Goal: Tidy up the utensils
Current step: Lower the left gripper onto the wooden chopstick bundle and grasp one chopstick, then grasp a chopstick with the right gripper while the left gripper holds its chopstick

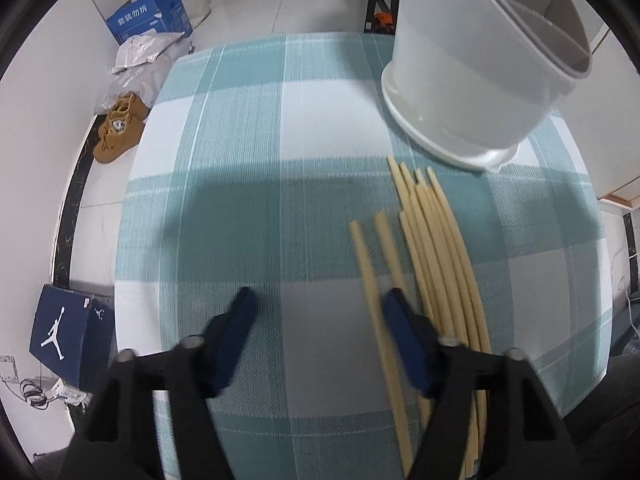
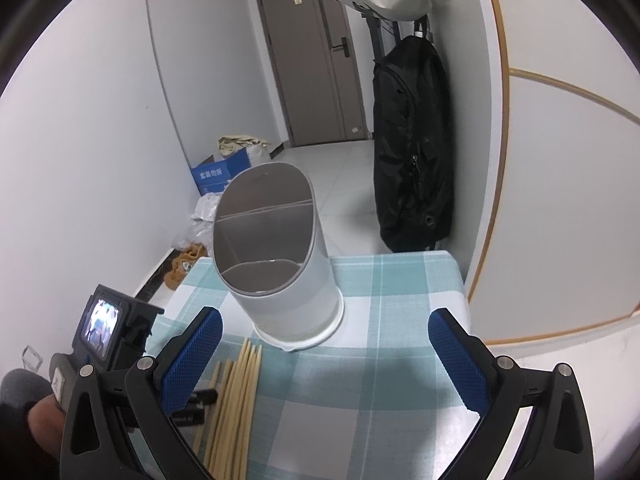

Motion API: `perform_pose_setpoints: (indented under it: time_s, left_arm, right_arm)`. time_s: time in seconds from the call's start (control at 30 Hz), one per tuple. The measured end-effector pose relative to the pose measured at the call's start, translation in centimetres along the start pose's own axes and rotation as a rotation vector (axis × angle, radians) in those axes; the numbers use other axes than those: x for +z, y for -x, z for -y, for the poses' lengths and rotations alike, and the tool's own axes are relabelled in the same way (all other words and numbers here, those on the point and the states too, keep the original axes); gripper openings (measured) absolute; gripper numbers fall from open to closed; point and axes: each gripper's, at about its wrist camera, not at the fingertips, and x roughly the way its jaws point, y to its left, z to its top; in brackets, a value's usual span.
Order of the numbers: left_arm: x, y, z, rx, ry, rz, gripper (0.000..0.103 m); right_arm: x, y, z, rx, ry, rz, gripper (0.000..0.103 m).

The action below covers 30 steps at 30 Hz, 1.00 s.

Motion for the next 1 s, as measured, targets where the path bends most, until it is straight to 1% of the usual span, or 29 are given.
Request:
perform_pose_setpoints:
  time_s: [0.03, 0.07, 0.13, 0.23, 0.37, 0.5, 0.57, 0.67, 0.7, 0.8, 0.87, 0.9, 0.97, 1.0]
  left_arm:
    - [0.2, 0.0, 0.1, 0.001, 0.003, 0.009, 0.038]
    - [0.4, -0.1, 0.0, 0.0, 0.002, 0.014, 0.034]
    - [0.8, -0.2, 0.3, -0.004, -0.011, 0.025, 0.016]
    - [1.0, -0.4, 0.5, -0.007, -0.023, 0.032, 0.006]
    - [0.8, -0.4, 0.2, -0.018, -0.033, 0.04, 0.004]
    - [0.8, -0.3, -0.4, -0.044, -0.011, 0.05, 0.002]
    - [1.1, -0.1, -1.1, -0.047, 0.009, 0.067, 0.002]
    - [1.2, 0.6, -2.4, -0.094, 0.068, 0.095, 0.002]
    - [1.3, 0.9, -2.7, -0.097, 0.08, 0.108, 0.002]
    - [1.4, 2.0, -3.6, -0.131, 0.133, 0.157, 0.002]
    - [1.5, 2.9, -4.0, -0.154, 0.164, 0.193, 0.002]
    - [1.5, 3.5, -4.3, -0.172, 0.183, 0.22, 0.002]
    - [1.4, 4.5, -4.6, -0.194, 0.203, 0.26, 0.002]
    - [1.3, 5.1, -4.8, -0.204, 0.212, 0.285, 0.002]
  right_arm:
    - [0.0, 0.0, 0.1, 0.005, -0.005, -0.003, 0.103]
    - [0.0, 0.0, 0.1, 0.013, -0.009, -0.006, 0.103]
    - [-0.1, -0.1, -0.1, 0.023, -0.007, -0.014, 0.103]
    - [-0.4, -0.4, -0.5, 0.046, 0.005, -0.036, 0.103]
    - [-0.9, -1.1, -1.2, 0.063, 0.028, -0.074, 0.103]
    - [-1.4, -1.8, -1.5, 0.098, 0.016, -0.12, 0.103]
    - [-1.6, -2.1, -1.7, 0.114, 0.011, -0.141, 0.103]
    - [-2.0, -2.5, -2.3, 0.133, 0.012, -0.162, 0.103]
    - [-2.1, -2.8, -2.5, 0.138, 0.015, -0.173, 0.103]
    - [-2.5, -3.5, -2.9, 0.159, 0.014, -0.207, 0.097]
    - [-2.9, -4.2, -3.2, 0.183, 0.008, -0.245, 0.087]
    - [-3.1, -4.6, -3.5, 0.201, 0.003, -0.265, 0.084]
    - [-3.5, -5.2, -4.0, 0.229, 0.001, -0.301, 0.071]
    - [-3.6, -5.5, -4.3, 0.241, 0.004, -0.314, 0.069]
